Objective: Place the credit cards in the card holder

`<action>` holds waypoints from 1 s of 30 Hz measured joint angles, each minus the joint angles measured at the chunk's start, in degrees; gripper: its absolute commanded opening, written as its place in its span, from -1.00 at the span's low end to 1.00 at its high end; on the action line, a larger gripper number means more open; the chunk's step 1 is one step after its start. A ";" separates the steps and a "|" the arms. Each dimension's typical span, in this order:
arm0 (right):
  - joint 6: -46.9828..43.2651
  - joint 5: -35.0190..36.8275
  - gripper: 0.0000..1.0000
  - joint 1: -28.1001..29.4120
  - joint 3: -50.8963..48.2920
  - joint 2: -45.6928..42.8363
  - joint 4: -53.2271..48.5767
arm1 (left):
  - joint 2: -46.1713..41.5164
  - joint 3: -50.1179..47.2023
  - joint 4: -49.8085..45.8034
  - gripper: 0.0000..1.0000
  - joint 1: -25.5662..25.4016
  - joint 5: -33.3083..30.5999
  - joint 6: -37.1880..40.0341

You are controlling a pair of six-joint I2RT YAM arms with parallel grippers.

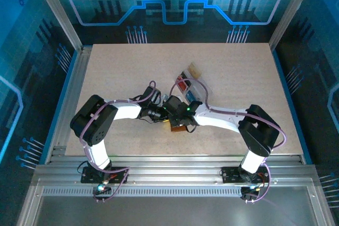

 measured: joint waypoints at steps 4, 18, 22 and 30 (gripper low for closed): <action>-0.28 -0.11 -0.27 0.00 0.02 0.33 0.15 | 0.15 0.02 0.13 -0.74 0.00 0.00 -0.02; -0.04 1.40 -0.33 -0.28 0.48 1.84 -0.55 | 0.52 0.00 0.66 -0.74 0.00 0.04 -0.02; -0.07 1.66 -0.32 -1.11 -0.87 1.84 0.55 | 0.55 0.02 0.76 -0.74 0.00 0.17 -0.02; -0.31 1.55 -0.28 -2.32 -1.84 2.89 1.05 | 0.66 0.02 0.83 -0.74 0.00 0.20 -0.02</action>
